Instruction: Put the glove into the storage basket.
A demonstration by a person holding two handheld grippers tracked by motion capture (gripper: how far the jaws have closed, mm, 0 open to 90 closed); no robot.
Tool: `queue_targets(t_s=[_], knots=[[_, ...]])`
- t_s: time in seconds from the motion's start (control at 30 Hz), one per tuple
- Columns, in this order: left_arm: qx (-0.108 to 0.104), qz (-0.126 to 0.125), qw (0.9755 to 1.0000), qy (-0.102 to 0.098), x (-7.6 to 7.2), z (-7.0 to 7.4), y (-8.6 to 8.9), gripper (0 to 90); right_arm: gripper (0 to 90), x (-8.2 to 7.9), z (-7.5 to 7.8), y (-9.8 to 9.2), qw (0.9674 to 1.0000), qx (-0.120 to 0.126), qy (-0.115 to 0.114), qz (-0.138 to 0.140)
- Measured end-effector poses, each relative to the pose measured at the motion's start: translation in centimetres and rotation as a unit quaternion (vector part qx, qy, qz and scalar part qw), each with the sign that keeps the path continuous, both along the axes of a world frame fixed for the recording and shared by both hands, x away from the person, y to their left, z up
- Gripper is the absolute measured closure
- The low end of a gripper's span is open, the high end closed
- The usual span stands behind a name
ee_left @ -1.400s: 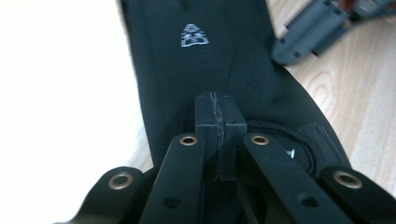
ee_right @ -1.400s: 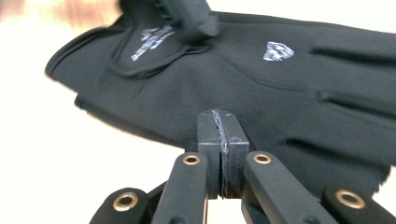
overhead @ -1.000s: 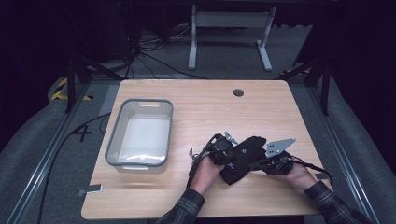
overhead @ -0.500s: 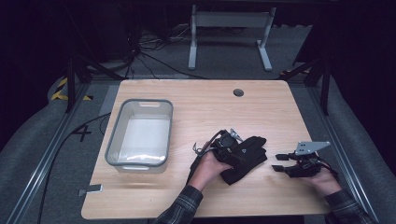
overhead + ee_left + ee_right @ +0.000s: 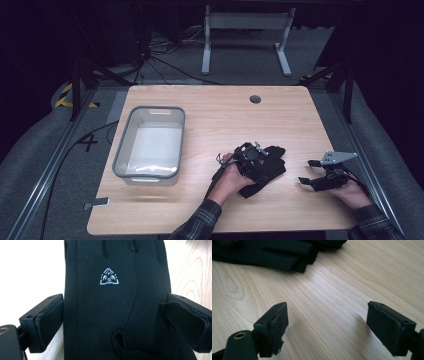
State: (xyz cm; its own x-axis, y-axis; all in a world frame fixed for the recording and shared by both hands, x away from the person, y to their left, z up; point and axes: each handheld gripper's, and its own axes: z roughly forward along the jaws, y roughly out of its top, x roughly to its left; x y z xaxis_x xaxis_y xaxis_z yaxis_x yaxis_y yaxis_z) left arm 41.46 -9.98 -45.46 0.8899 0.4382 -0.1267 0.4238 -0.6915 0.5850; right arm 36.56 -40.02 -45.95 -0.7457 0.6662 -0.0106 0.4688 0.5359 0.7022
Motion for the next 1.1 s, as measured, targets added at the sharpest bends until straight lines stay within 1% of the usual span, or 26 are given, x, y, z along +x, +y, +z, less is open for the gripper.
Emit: queue_targets(t_s=[0.07, 0.13, 0.17, 0.23, 0.3, 0.33, 0.37, 0.4, 0.43, 0.47, 0.57, 0.63, 0.67, 0.73, 0.77, 0.83, 0.9, 1.0, 1.07, 1.1], knots=[[0.001, -0.002, 1.0, 0.002, 0.0, -0.1, 0.0, 5.8, 16.4, 0.0, -0.2, 0.0, 1.0, -0.004, -0.003, -0.002], [0.005, -0.005, 1.0, -0.004, 0.0, 0.0, 0.1, 7.4, 15.2, 0.1, -0.4, 0.0, 1.0, -0.005, -0.007, -0.004], [0.005, -0.005, 1.0, -0.004, 0.0, 0.0, 0.1, 9.4, 14.5, 0.1, -0.4, 0.0, 0.9999, -0.003, -0.008, -0.005], [0.008, -0.013, 0.9998, -0.011, -0.2, 0.1, 0.1, 14.2, 12.3, 0.1, -0.5, 0.0, 0.9999, 0.001, -0.013, -0.007], [0.007, -0.013, 0.9998, -0.013, -0.2, 0.1, 0.1, 15.7, 11.2, 0.1, -0.6, 0.0, 0.9999, 0.002, -0.013, -0.007], [0.008, -0.017, 0.9997, -0.016, -0.3, 0.2, 0.2, 18.5, 10.2, 0.1, -0.7, 0.0, 0.9999, 0.004, -0.014, -0.007], [0.007, -0.021, 0.9996, -0.017, -0.2, 0.2, 0.3, 24.2, 9.5, 0.1, -0.7, 0.0, 0.9998, 0.007, -0.016, -0.007], [0.002, -0.026, 0.9996, -0.013, -0.2, 0.3, 0.4, 31.3, 9.3, 0.1, -0.7, 0.0, 0.9998, 0.006, -0.016, -0.007], [-0.001, -0.029, 0.9995, -0.011, -0.2, 0.4, 0.5, 44.3, 9.0, 0.1, -0.8, 0.0, 0.9998, 0.006, -0.016, -0.006], [-0.006, -0.031, 0.9995, -0.005, -0.3, 0.4, 0.5, 44.3, 9.0, 0.1, -0.8, 0.0, 0.9998, 0.006, -0.016, -0.006], [-0.015, -0.039, 0.9991, 0.004, -0.2, 0.4, 0.6, 58.8, 9.0, 0.1, -0.8, 0.0, 0.9999, 0.006, -0.015, -0.006], [-0.02, -0.041, 0.9989, 0.011, -0.1, 0.4, 0.7, 63.9, 8.9, 0.1, -0.8, 0.0, 0.9999, 0.006, -0.015, -0.006], [-0.025, -0.037, 0.9988, 0.017, -0.1, 0.4, 0.7, 65.2, 8.9, 0.1, -0.8, 0.0, 0.9999, 0.006, -0.015, -0.007], [-0.028, -0.035, 0.9987, 0.027, 0.1, 0.5, 0.9, 66.6, 8.8, 0.1, -0.8, 0.0, 0.9999, 0.006, -0.015, -0.007], [-0.028, -0.032, 0.9987, 0.028, 0.1, 0.6, 1.0, 66.8, 8.8, 0.1, -0.8, 0.0, 0.9998, 0.006, -0.015, -0.007], [-0.02, -0.031, 0.9989, 0.029, 0.1, 1.1, 1.3, 66.9, 8.8, 0.1, -0.8, 0.0, 0.9999, 0.006, -0.015, -0.007], [-0.023, -0.03, 0.999, 0.025, 0.0, 1.6, 1.5, 67.0, 8.8, 0.1, -0.8, 0.0, 0.9999, 0.006, -0.015, -0.007], [-0.033, -0.03, 0.9986, 0.029, -0.1, 2.5, 2.1, 66.8, 8.8, 0.1, -0.8, 0.0, 0.9999, 0.006, -0.014, -0.007], [-0.037, -0.029, 0.9985, 0.028, -0.2, 3.1, 2.4, 66.7, 8.7, 0.1, -0.8, 0.1, 0.9999, 0.006, -0.015, -0.007], [-0.046, -0.023, 0.9982, 0.029, -0.3, 3.4, 2.7, 66.6, 8.7, 0.1, -0.8, 0.0, 0.9999, 0.006, -0.015, -0.007]])
